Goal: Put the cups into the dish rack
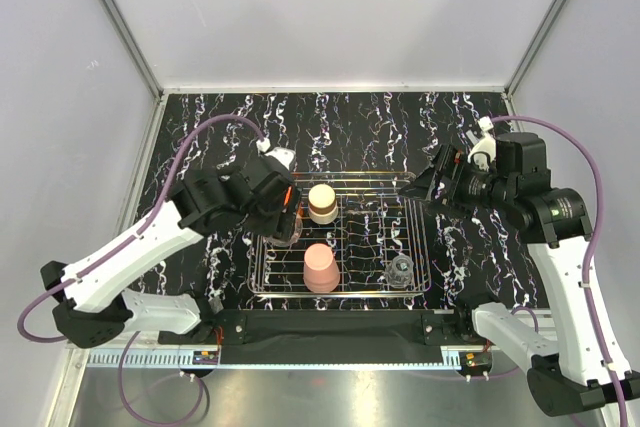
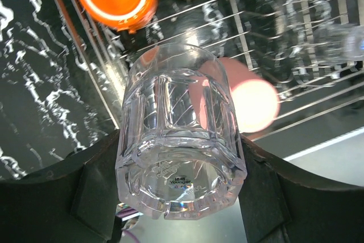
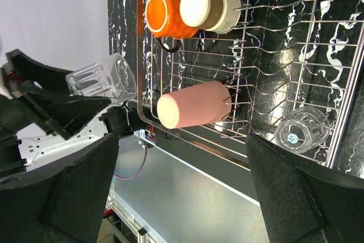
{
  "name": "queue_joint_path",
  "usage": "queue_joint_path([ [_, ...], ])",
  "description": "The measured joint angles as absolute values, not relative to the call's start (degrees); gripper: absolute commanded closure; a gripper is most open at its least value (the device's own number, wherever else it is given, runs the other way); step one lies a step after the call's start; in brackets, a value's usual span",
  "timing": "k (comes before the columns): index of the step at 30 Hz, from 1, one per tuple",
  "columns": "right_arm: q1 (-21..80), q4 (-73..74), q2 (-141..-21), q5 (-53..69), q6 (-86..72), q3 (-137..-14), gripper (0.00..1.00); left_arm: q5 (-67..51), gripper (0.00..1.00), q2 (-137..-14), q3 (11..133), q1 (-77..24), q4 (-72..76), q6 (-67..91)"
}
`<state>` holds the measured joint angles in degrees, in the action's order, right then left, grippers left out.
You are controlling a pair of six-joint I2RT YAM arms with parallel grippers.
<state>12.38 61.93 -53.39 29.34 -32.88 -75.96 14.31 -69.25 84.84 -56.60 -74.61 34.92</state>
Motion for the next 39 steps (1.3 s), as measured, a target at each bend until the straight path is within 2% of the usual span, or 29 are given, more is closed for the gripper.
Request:
queue_joint_path([
  [18,12.38,62.85,-53.12,28.95,-32.67,-75.72,0.00,14.55,1.00,-71.00,70.43,-56.60,-71.11,34.20],
  [39,12.38,62.85,-52.99,28.93,-32.64,-74.02,0.00,10.68,1.00,-73.95,60.45,-56.60,-61.32,34.54],
])
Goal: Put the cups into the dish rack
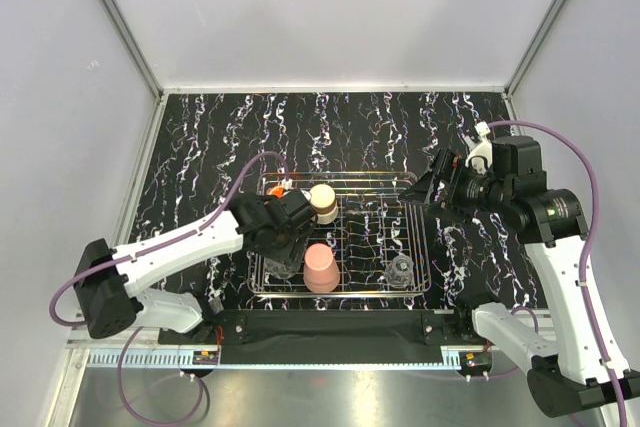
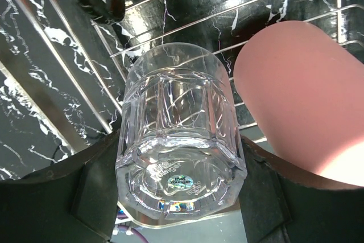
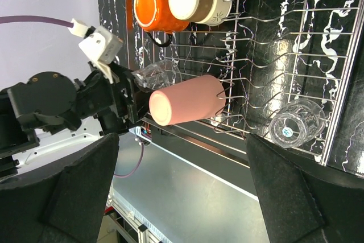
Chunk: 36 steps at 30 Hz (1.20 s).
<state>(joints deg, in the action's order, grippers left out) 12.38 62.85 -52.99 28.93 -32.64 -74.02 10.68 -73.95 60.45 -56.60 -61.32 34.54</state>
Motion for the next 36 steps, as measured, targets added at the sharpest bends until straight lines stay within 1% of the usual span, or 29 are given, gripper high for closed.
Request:
queue_joint_path([
  [11,12.38,62.85,-52.86,28.93,-32.62,-73.25,0.00,10.13,0.99,-75.61,54.65,-56.60,-56.14,34.57],
  [13,12.38,62.85,-52.86,28.93,-32.62,-73.25,0.00,9.89,0.93,-75.61,54.54,-56.60,-55.59,34.57],
  [14,12.38,62.85,-52.86,28.93,-32.62,-73.25,0.00,9.80,0.83,-75.77,54.54,-56.60,-55.24,34.57],
  [16,12.38,62.85,-52.86,28.93,-32.62,-73.25,0.00,9.67,0.77,-76.29,54.52,-56.60,-54.72,34.57],
  [17,12.38,62.85,-52.86,28.93,-32.64,-73.25,0.00,9.67,0.66,-76.36,54.54,-56.60,-54.52,34.57],
  [18,12.38,62.87,-52.84,28.93,-32.64,-73.25,0.00,9.65,0.60,-76.36,54.54,-56.60,-54.35,34.57],
  [21,12.38,62.87,-52.75,28.93,-32.62,-73.25,0.00,9.61,0.51,-76.34,54.46,-56.60,-54.02,34.57],
  [24,12.38,62.87,-52.60,28.93,-32.62,-73.25,0.00,9.63,0.48,-76.12,54.24,-56.60,-53.78,34.57],
  [26,12.38,62.87,-52.53,28.93,-32.62,-73.25,0.00,9.65,0.41,-76.12,54.24,-56.60,-53.76,34.59],
  [27,12.38,62.87,-52.51,28.93,-32.62,-73.25,0.00,9.65,0.33,-76.03,54.24,-56.60,-53.76,34.59],
  [28,12.38,62.85,-52.51,28.95,-32.62,-73.25,0.00,9.65,0.29,-75.88,54.22,-56.60,-53.76,34.59],
  [29,12.38,62.85,-52.51,28.95,-32.62,-73.25,0.00,9.65,0.28,-75.70,54.08,-56.60,-53.69,34.59],
  [30,12.38,62.85,-52.51,28.95,-32.62,-73.25,0.00,9.65,0.23,-75.46,53.93,-56.60,-53.54,34.59],
  [32,12.38,62.87,-52.51,28.95,-32.62,-73.25,0.00,9.65,0.17,-74.98,53.67,-56.60,-53.49,34.72],
  [33,12.38,62.85,-52.51,28.95,-32.62,-73.25,0.00,9.65,0.12,-74.74,53.49,-56.60,-53.49,34.74],
  [34,12.38,62.85,-52.51,28.95,-32.62,-73.25,0.00,9.65,0.03,-74.54,53.39,-56.60,-53.58,34.76],
  [36,12.38,62.85,-52.51,28.95,-32.62,-73.25,0.00,9.67,0.02,-74.04,53.32,-56.60,-54.04,35.00],
])
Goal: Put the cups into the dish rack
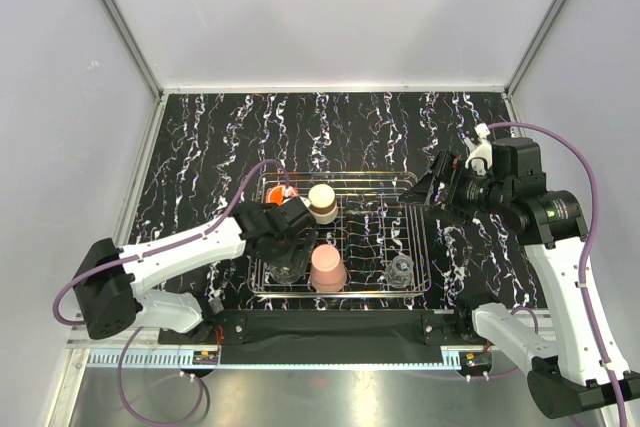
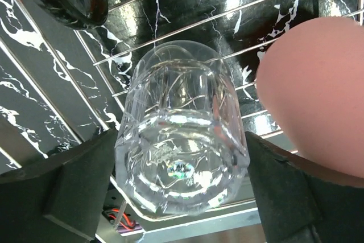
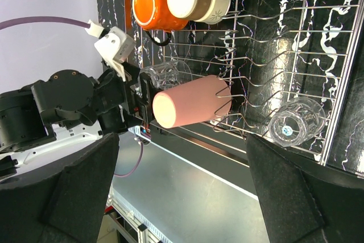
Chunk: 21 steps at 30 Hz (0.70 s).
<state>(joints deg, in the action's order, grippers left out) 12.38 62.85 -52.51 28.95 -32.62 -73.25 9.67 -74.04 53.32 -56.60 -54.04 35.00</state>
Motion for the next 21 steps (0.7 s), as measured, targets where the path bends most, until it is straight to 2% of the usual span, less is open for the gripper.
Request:
queue_joint_path([
  [6,12.38,62.87,-52.49,28.97,-32.62,-73.25,0.00,10.20,0.01,-71.35,54.43,-56.60,-56.60,35.46],
  [10,12.38,62.87,-52.51,28.93,-32.53,-73.25,0.00,11.42,0.01,-67.16,59.90,-56.60,-60.73,35.92],
  [15,12.38,62.70,-52.25,27.44,-31.68,-72.64,0.00,14.52,0.01,-53.60,68.25,-56.60,-59.27,36.34],
  [21,12.38,59.42,-47.29,21.23,-31.24,-64.14,0.00,18.04,0.01,-33.36,67.53,-56.55,-49.54,36.29],
])
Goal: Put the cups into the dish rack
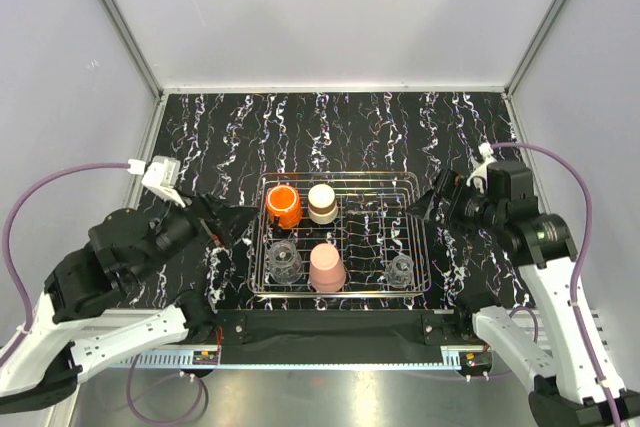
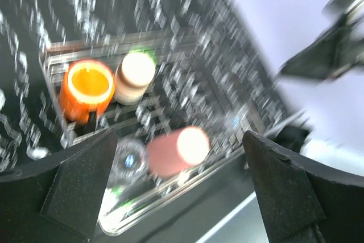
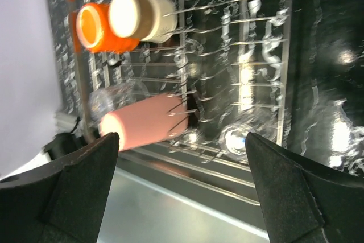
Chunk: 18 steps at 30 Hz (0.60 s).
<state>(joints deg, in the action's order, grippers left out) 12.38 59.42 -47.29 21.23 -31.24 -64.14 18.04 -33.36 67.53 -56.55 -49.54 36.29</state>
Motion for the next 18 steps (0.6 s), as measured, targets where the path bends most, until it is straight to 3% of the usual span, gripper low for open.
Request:
queue_joint_path([
  [5,12.38,52.73,-38.00,14.46,-31.55,-52.49,0.00,22.83,0.01,-27.66,58.00,-56.55,-41.93,36.03],
  [11,12.38,47.03,-30.26,8.47,-34.76,-43.75,0.00,25.39,0.01,-31.31,54.08,-54.28,-37.06,33.69],
  [14,12.38,44.51,-29.67,5.37,-37.30,-41.32,0.00,17.93,0.01,-36.60,53.76,-43.57,-32.91,33.95],
  [18,12.38,39.07,-25.89,3.97,-38.81,-35.24,0.00,-0.27,0.01,-41.21,48.45,-20.25,-25.43,37.47],
])
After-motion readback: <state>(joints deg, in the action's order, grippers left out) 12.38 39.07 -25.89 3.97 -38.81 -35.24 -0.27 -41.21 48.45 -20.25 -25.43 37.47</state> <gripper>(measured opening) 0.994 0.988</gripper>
